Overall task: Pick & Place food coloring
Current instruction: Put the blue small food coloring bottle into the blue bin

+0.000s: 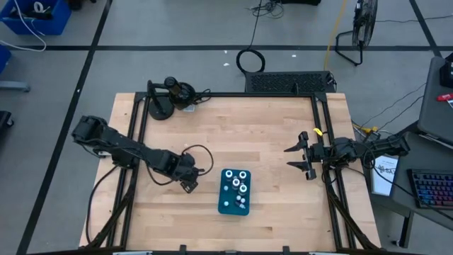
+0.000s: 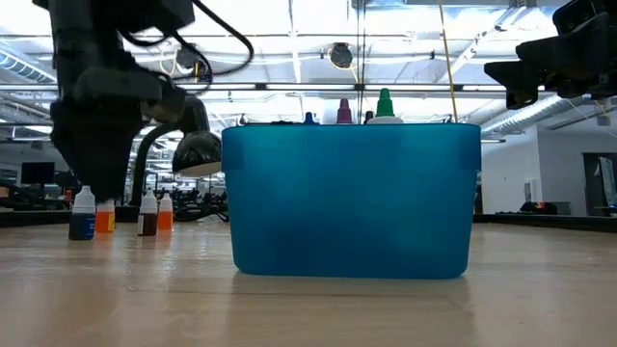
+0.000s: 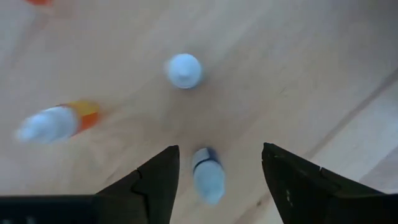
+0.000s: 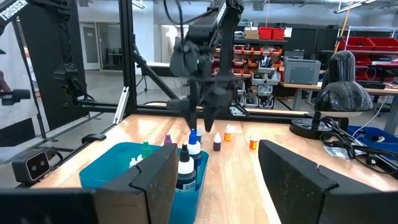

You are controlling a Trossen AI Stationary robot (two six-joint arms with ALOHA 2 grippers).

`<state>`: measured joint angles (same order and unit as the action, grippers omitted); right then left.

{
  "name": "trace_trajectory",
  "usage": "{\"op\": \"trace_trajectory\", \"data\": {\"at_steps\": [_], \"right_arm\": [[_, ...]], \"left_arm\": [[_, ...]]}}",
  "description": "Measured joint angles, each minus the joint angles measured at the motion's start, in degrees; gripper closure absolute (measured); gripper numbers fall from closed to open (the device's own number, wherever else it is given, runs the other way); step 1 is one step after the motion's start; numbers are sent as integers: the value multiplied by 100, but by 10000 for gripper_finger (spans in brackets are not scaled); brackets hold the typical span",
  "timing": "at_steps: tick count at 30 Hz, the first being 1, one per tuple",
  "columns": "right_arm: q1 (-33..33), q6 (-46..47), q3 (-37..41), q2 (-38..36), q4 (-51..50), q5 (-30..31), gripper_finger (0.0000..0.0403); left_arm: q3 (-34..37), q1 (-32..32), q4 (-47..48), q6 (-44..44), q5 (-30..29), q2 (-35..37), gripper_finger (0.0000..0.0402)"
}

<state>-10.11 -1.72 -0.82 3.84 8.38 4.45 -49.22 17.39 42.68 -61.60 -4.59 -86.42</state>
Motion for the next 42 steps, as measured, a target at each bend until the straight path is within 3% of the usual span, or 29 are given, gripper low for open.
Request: {"op": "trace_trajectory", "data": {"at_steps": [8, 18, 42], "right_arm": [[0, 0, 0, 0, 2, 0, 191], [0, 0, 0, 0, 0, 0, 190], [0, -2, 0, 0, -2, -2, 190]], "left_arm": [[-2, -7, -213, 118, 610, -589, 182], [-2, -11, 111, 73, 436, -607, 197], [-2, -7, 117, 94, 561, -611, 281]]}}
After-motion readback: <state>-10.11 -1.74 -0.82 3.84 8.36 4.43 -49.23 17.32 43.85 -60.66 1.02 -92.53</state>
